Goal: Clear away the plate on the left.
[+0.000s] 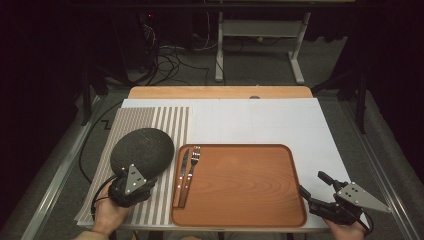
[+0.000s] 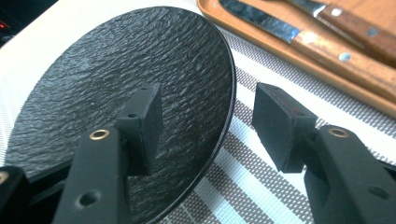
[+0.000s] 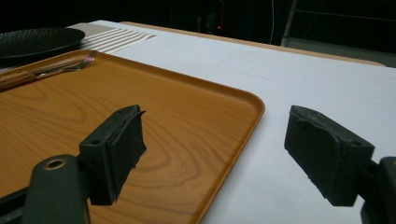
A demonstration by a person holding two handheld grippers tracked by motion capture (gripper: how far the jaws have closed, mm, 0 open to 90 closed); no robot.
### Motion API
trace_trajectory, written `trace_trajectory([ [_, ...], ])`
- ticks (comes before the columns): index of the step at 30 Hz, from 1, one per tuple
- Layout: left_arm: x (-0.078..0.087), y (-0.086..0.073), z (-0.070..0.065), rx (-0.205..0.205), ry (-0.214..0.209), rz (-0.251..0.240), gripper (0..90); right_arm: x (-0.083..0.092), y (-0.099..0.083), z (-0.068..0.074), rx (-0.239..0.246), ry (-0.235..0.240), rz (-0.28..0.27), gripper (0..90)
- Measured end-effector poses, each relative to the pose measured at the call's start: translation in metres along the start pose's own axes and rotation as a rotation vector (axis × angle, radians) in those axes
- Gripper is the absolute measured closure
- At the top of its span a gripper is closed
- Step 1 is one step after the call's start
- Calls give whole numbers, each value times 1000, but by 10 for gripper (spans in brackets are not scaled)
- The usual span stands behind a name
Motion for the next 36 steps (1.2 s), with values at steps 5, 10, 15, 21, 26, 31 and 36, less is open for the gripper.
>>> trace_trajectory([
  [5,-3,3,-2,-111,77,58,407,0,0,0,1,1,0,207],
  [10,-6,3,-4,-196,137,106,408,0,0,0,0,0,-1,207],
  [15,-9,3,-4,-253,168,151,409,0,0,0,2,-1,0,207],
  [21,-12,0,-5,-313,200,201,410,0,0,0,2,0,2,207],
  [26,-15,-3,-7,-375,251,228,410,0,0,0,3,-1,2,206],
  [31,-20,-6,-10,-449,309,260,410,-1,0,0,5,-1,3,207],
  [36,-23,-9,-10,-525,358,306,411,0,0,0,3,-2,2,207],
])
Point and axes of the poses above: each handheld gripper's, and its own axes: x roughly backward along the jaws, y roughly out of its top, z roughly to its left, the point moved 6 cm from there along -x, roughly forward along the jaws, and after that the axes turned 9 degrees about -y, right-handed, at the moved point
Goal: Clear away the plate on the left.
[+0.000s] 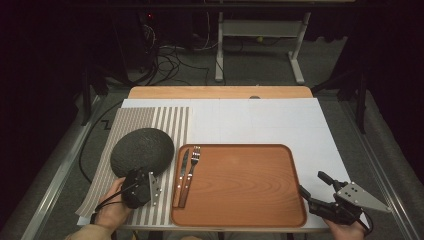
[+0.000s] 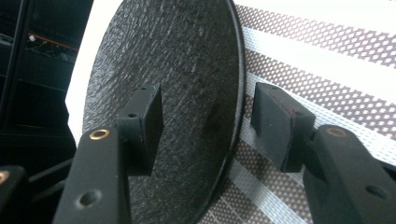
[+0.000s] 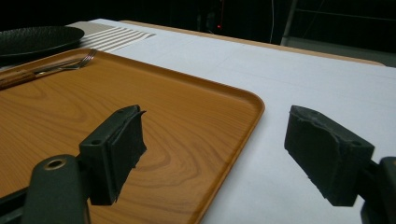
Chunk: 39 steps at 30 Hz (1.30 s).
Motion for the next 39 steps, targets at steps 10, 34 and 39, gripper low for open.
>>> trace_trajectory([
  [10,-9,0,1,-59,33,64,421,0,0,0,2,0,0,207],
  [34,-24,6,6,-156,157,116,609,0,-1,1,8,-1,5,207],
  [39,-26,6,5,-171,169,127,681,-1,0,2,21,0,7,207],
])
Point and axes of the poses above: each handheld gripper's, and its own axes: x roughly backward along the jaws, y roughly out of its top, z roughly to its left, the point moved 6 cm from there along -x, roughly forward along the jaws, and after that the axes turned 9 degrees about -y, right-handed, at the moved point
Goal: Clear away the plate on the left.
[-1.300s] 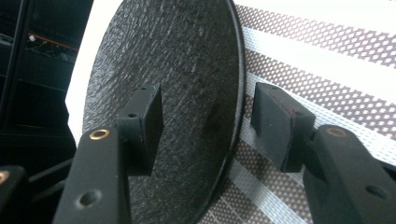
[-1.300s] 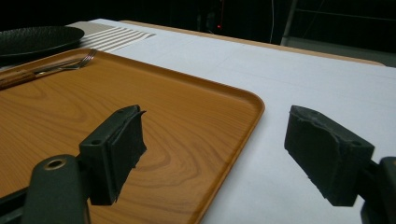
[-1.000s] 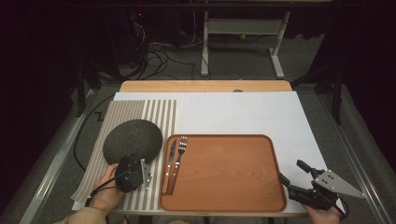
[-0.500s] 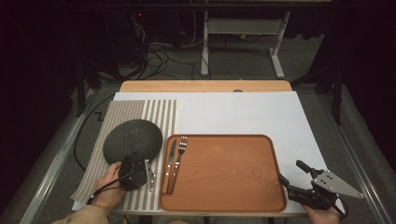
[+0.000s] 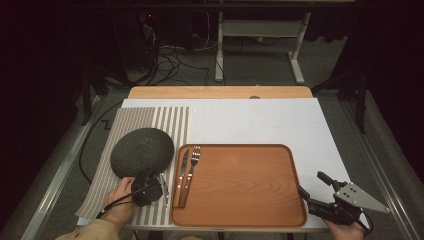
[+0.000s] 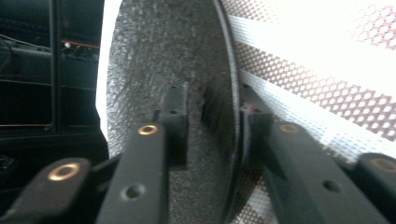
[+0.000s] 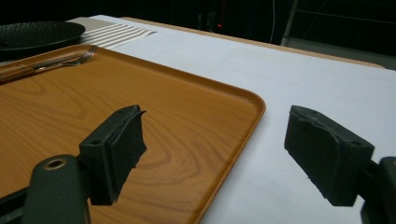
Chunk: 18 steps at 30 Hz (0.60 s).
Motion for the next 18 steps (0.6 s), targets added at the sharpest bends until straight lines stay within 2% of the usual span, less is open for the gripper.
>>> trace_trajectory([
  [2,0,0,-1,-20,4,15,706,0,0,0,-2,0,1,207],
  [5,-1,1,-3,-27,4,29,727,0,0,0,-1,-1,0,207],
  [10,-2,3,-7,-29,1,45,733,1,0,0,-3,-2,-1,207],
  [18,-3,5,-9,-68,-12,79,746,1,0,0,4,-1,-2,207],
])
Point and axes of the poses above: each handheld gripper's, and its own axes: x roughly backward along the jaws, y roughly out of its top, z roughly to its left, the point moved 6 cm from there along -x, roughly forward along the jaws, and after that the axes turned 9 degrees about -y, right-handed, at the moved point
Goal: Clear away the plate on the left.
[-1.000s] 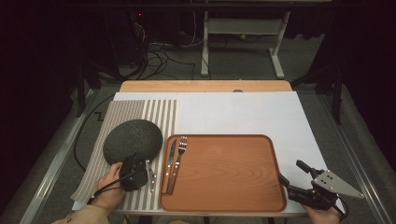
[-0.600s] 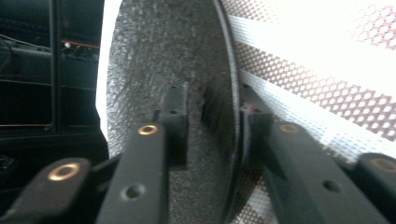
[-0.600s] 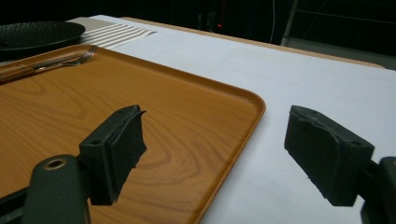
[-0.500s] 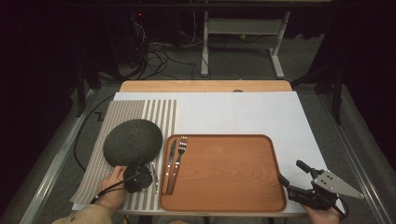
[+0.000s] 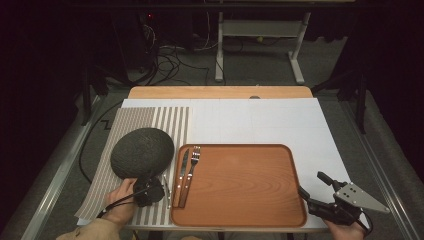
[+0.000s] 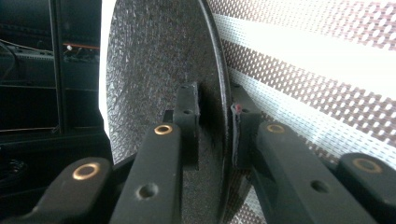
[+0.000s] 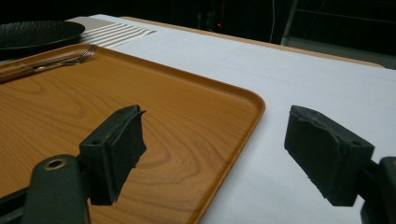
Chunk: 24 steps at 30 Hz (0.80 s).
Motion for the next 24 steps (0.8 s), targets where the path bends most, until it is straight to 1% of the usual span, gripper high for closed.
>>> trace_trajectory([
  [3,0,0,-1,-15,7,3,758,0,0,0,2,0,-1,207],
  [13,0,1,-1,-23,12,13,807,0,0,0,1,-2,2,209],
  [17,2,2,0,-33,26,17,811,0,0,0,-3,-2,4,209],
  [19,4,2,2,-33,34,13,813,0,0,0,1,-4,-2,209],
  [21,6,2,4,-25,41,10,815,1,0,-1,1,-6,-6,208],
  [24,8,3,7,-23,49,6,816,0,0,0,3,-5,-3,209],
])
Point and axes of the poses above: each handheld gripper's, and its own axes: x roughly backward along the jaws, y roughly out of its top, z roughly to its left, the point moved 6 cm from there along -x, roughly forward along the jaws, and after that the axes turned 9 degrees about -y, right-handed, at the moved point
